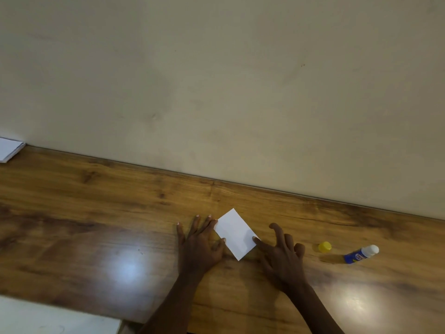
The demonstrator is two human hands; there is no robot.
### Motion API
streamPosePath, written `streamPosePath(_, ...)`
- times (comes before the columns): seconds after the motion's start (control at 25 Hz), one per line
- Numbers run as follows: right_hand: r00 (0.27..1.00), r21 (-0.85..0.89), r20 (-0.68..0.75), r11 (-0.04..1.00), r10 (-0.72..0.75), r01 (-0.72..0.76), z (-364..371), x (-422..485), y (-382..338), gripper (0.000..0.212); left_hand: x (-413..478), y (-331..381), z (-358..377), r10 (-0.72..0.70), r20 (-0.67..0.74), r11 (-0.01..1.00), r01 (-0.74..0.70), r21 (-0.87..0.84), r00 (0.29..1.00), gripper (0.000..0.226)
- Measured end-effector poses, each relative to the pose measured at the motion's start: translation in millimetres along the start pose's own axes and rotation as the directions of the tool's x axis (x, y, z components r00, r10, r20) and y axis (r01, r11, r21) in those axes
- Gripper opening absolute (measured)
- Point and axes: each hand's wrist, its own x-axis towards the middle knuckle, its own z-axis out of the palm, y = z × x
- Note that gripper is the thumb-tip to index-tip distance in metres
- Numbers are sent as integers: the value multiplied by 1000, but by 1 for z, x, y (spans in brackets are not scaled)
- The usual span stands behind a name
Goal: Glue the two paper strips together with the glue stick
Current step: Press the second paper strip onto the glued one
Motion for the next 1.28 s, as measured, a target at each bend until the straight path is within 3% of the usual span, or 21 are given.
streamPosePath(0.24, 995, 80, 39, 993, -87, 84, 10, -23, -30, 48, -1, 2, 0, 6, -12, 1000, -6, -13, 1000, 61)
streamPosePath(0.48, 992, -47, -48, 993, -114, 111, -5, -31, -41, 49, 1, 1, 1, 3, 9, 1000, -3, 3, 1000, 61)
streamPosePath(0.64, 993, 191, 17, 976, -114, 109, 1, -24, -32, 43, 1, 0, 0, -11, 6, 998, 11, -54, 1000, 61)
streamPosePath(0.8, 997, 225, 30, 973, -69, 61, -1, -23, -40, 40, 6, 2, 1, -66, 79, 995, 72, -76, 995, 54)
streamPosePath(0.96, 996, 230, 47, 971, -79, 66, 6, -29, -62, 35, 14, 28, 8, -81, 194, 993, 63, 95, 978, 53)
streamPosePath(1.28, 997, 335, 50, 941, -58, 38, -1, -31, -51, 32, 27, 67, 22, -52, 198, 995, 34, 94, 979, 54)
